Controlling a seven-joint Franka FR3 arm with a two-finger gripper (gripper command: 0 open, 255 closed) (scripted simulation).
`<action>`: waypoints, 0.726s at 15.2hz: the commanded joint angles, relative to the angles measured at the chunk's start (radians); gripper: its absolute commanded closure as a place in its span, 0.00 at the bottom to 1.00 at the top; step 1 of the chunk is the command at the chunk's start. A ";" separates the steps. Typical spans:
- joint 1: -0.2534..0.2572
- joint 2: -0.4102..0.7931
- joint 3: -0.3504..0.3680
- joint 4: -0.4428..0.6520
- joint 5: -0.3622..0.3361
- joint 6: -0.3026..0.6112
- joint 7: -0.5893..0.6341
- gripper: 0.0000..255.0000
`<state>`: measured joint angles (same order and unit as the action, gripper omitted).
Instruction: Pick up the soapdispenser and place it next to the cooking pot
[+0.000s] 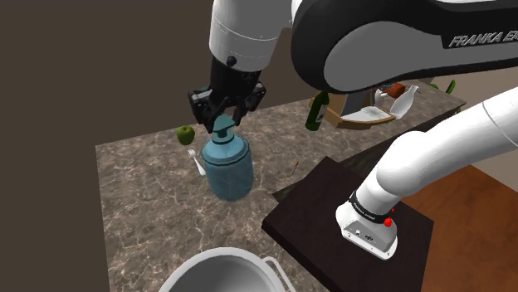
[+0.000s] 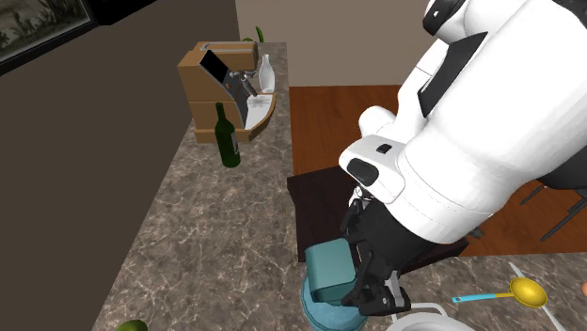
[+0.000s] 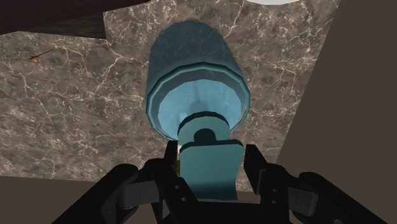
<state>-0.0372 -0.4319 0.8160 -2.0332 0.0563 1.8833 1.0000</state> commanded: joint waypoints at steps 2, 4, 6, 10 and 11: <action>0.002 -0.001 0.006 -0.040 0.002 0.040 0.005 1.00; 0.003 -0.001 0.011 -0.065 0.003 0.066 0.010 1.00; 0.003 0.001 0.018 -0.090 0.003 0.092 0.015 1.00; 0.003 0.007 0.032 -0.137 0.002 0.144 0.027 1.00; 0.002 0.009 0.036 -0.149 0.002 0.157 0.030 1.00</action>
<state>-0.0371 -0.4192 0.8541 -2.1679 0.0555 2.0282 1.0320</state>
